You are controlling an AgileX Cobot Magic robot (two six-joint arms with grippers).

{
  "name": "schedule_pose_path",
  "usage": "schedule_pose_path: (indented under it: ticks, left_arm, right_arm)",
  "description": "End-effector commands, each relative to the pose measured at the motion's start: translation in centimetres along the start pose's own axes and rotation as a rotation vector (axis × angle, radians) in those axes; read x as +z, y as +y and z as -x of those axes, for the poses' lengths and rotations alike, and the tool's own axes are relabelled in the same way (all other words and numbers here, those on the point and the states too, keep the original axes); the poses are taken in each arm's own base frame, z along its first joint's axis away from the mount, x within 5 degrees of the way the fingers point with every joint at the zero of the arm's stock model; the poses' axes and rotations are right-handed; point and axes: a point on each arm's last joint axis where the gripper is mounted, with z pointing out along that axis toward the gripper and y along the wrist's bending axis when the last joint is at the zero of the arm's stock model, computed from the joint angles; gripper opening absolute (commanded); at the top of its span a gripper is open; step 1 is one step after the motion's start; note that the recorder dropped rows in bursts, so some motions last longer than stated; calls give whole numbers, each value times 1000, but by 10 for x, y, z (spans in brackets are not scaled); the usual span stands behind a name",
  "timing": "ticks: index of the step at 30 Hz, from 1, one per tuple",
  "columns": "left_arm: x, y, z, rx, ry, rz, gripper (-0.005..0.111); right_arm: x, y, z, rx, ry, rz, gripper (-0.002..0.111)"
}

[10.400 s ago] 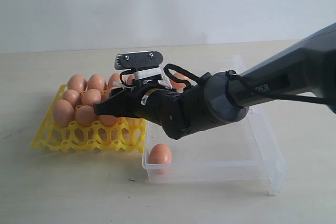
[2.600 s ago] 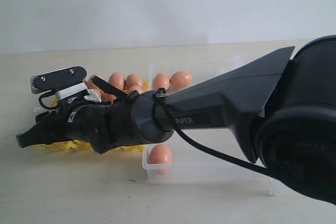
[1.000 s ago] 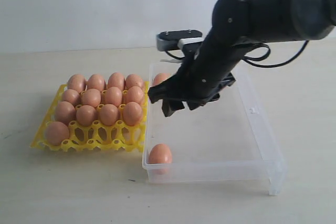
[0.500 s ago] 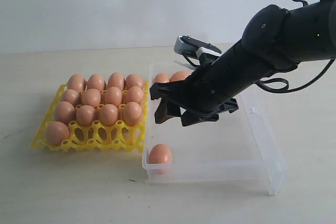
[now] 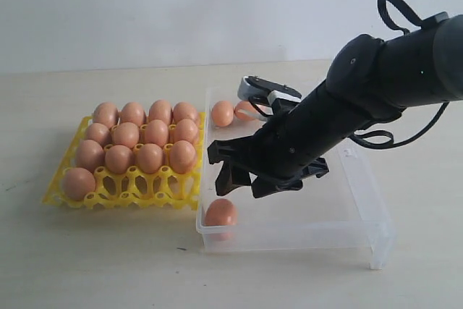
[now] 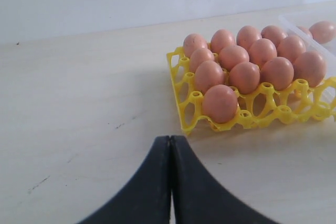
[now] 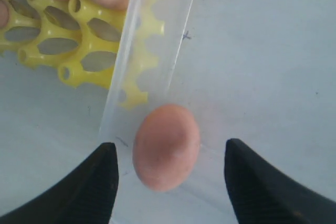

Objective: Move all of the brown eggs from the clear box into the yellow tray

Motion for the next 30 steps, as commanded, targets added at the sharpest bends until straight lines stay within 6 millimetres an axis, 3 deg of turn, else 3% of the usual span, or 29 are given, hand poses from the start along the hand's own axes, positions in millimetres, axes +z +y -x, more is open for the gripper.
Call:
schedule_pose_path:
  ticks: [1,10,30]
  left_arm:
    - [-1,0,2,4,-17,-1,0]
    - [-1,0,2,4,-17,-1,0]
    - [-1,0,2,4,-17,-1,0]
  right_arm:
    - [5,9,-5,-57,-1,-2,58]
    - [24,8,-10,-59,27,-1,58]
    - [41,-3,-7,-30,1,-40,57]
